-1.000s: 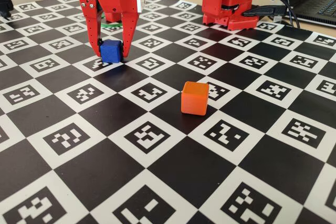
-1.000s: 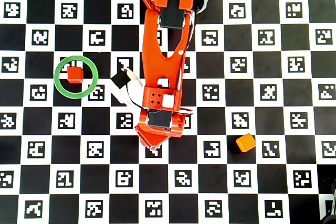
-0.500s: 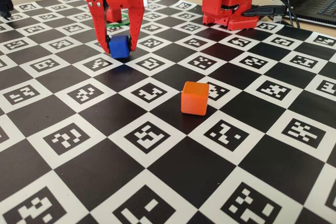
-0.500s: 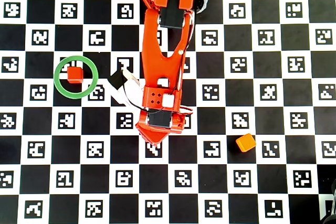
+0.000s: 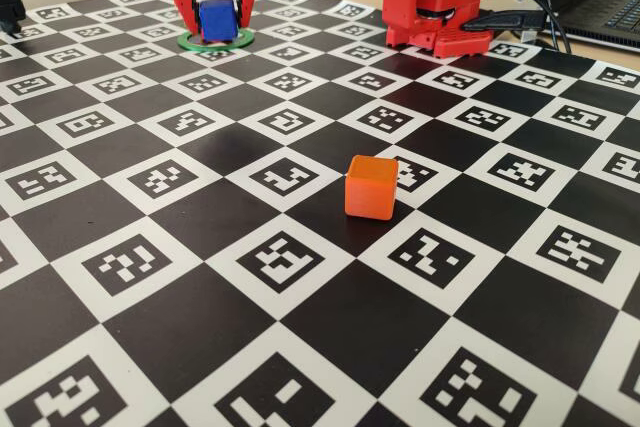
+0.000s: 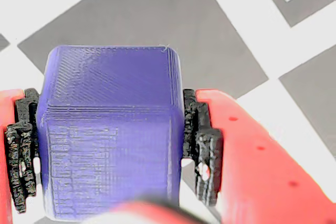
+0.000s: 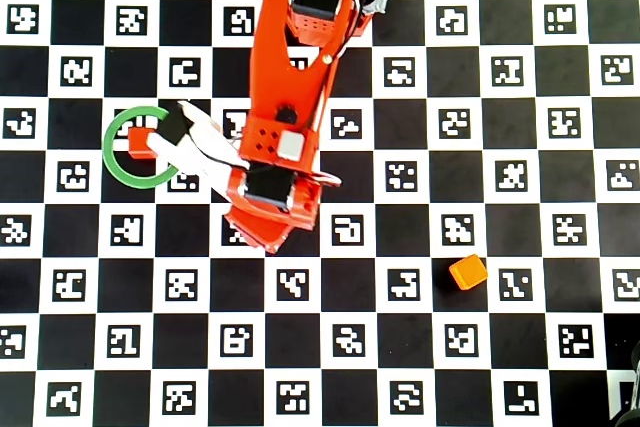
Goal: Grab the red cube then put it in the green circle then put the blue cube on top and finally the orange cube on top
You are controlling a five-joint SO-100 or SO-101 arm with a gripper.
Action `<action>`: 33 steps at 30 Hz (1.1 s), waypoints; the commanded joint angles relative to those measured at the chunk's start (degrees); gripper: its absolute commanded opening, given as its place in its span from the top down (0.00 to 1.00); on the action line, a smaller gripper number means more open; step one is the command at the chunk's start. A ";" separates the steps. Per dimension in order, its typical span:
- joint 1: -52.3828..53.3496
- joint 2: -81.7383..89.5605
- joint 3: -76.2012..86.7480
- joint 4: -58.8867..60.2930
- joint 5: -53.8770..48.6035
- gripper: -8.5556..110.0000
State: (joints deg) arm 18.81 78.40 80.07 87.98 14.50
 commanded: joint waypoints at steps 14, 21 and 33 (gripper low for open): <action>16.17 12.66 -5.01 3.96 -32.08 0.85; 23.73 11.78 -5.89 2.81 -43.77 0.85; 32.34 11.34 -2.46 0.70 -56.60 0.86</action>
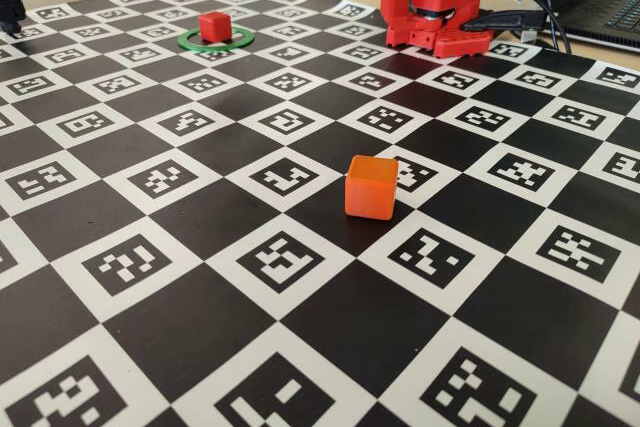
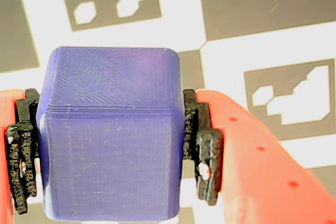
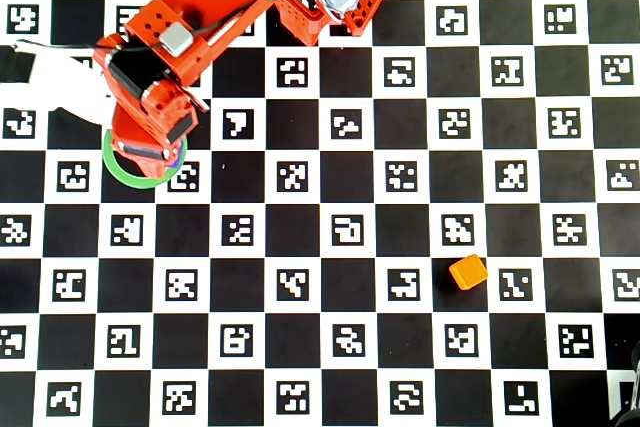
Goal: Grab the red cube then put it in the green circle then put the blue cube on top and finally the orange cube on top
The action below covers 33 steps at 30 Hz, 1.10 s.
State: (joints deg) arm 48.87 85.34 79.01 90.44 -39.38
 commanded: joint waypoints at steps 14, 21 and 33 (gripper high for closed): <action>7.12 7.91 12.13 -11.34 -13.54 0.86; 6.50 8.17 14.68 -14.41 -13.97 0.86; 6.59 6.42 18.81 -22.59 -15.56 0.86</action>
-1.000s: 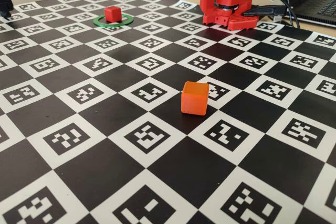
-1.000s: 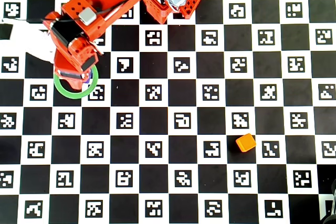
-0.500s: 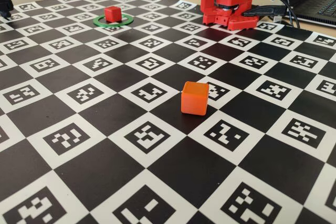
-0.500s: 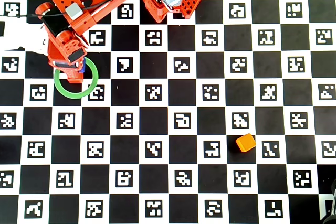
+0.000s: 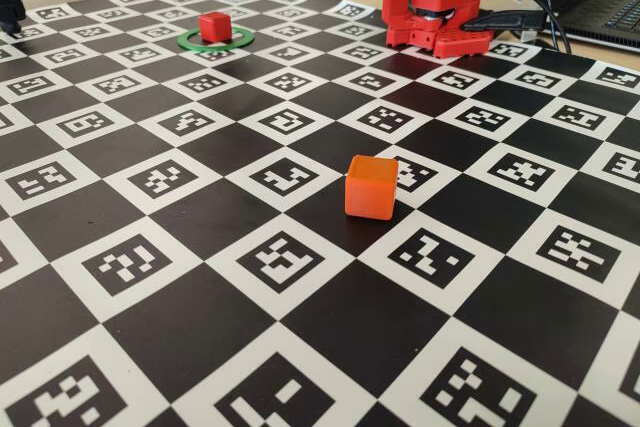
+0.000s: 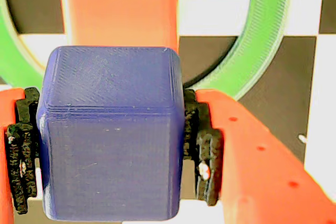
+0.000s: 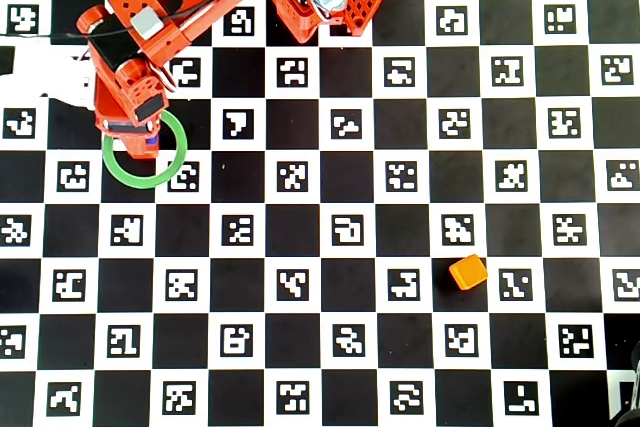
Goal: Grab the red cube then put it in the green circle then put the blue cube on top and finally the orange cube on top
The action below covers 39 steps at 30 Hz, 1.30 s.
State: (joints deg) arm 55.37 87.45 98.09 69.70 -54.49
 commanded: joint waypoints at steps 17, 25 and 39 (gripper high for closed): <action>0.97 3.60 4.66 -7.21 -2.46 0.86; 1.41 3.52 5.89 -8.88 -3.34 0.86; 1.49 3.52 8.35 -11.87 -3.87 0.86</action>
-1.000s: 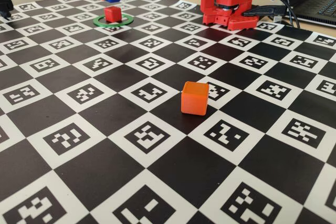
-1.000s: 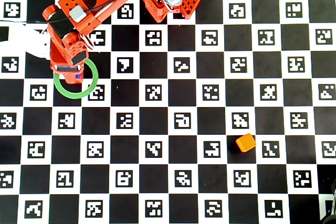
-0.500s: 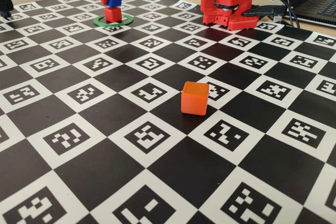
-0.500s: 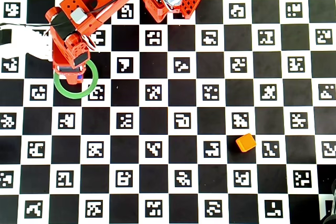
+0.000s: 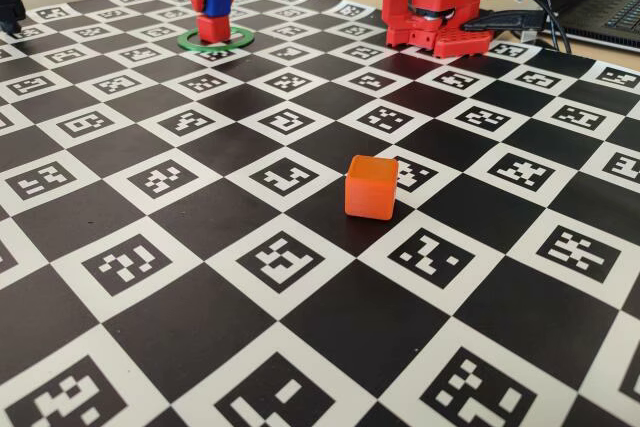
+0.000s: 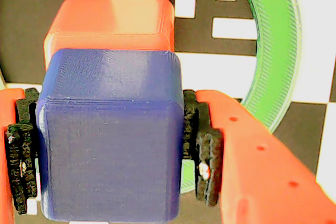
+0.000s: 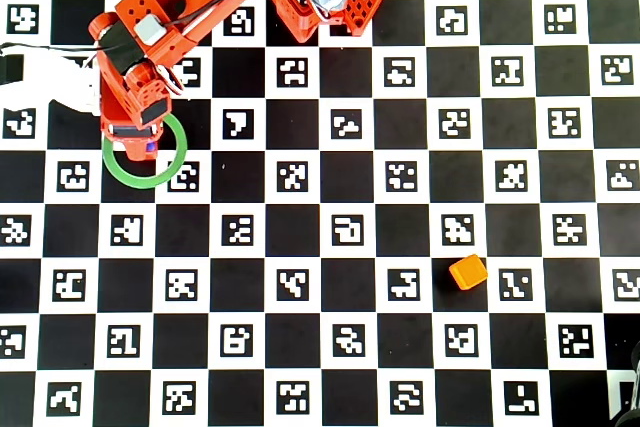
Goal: Grab the red cube then put it in the green circle then put the blue cube on top and finally the orange cube on top
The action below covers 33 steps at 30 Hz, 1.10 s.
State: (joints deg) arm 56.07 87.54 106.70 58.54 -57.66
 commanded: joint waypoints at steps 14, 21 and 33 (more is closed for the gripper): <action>0.97 3.78 0.70 -1.85 -0.09 0.66; 1.23 3.87 0.97 -2.02 0.18 0.59; 1.58 5.10 0.53 0.97 1.85 0.47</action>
State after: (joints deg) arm 57.13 87.54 108.02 58.89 -55.99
